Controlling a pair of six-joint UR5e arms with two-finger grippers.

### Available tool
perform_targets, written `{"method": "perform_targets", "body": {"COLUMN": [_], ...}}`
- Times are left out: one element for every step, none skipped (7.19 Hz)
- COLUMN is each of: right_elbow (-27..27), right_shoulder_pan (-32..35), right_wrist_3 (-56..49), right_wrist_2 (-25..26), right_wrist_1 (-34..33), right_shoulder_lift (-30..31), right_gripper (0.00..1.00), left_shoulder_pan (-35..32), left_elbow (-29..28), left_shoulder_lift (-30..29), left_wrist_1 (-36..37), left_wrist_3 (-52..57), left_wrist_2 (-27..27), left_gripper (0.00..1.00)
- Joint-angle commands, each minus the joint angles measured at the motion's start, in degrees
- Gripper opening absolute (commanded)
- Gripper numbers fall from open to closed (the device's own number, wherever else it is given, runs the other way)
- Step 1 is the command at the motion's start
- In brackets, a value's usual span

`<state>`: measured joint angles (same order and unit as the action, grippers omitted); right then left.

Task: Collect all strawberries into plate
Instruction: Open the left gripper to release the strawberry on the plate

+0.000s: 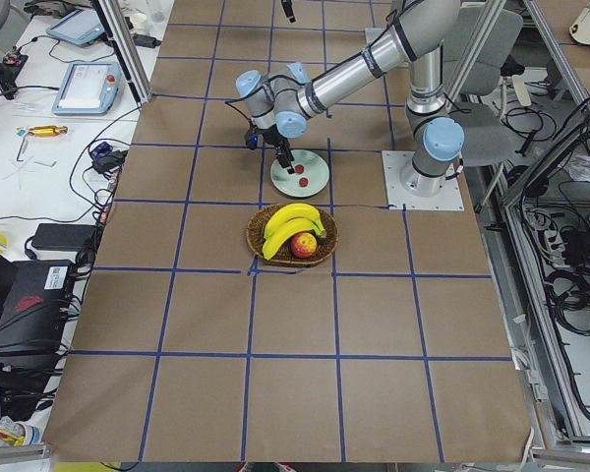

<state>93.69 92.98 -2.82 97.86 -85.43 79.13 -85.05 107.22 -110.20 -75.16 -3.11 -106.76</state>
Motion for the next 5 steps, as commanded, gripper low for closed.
{"method": "perform_targets", "body": {"right_elbow": [0.00,0.00,0.00,0.00,0.00], "right_shoulder_pan": [0.01,0.01,0.01,0.01,-0.08], "right_wrist_3": [0.00,0.00,0.00,-0.08,0.00], "right_wrist_2": [-0.13,-0.30,-0.39,-0.31,-0.39], "right_wrist_1": [0.09,0.09,0.09,0.18,0.09], "right_shoulder_lift": [-0.03,-0.03,-0.03,-0.03,-0.03], "right_gripper": [1.00,1.00,1.00,1.00,1.00], "left_shoulder_pan": [-2.47,-4.92,-6.69,-7.92,-9.59], "left_elbow": [-2.79,-5.07,-6.48,-6.67,-6.76], "left_shoulder_lift": [1.21,1.91,2.26,1.57,1.30], "left_wrist_1": [0.02,0.19,0.71,0.98,2.37], "left_wrist_3": [0.91,0.30,-0.31,-4.49,-13.58], "left_wrist_2": [1.37,5.55,11.69,13.14,13.50], "left_gripper": [1.00,1.00,1.00,1.00,1.00]}}
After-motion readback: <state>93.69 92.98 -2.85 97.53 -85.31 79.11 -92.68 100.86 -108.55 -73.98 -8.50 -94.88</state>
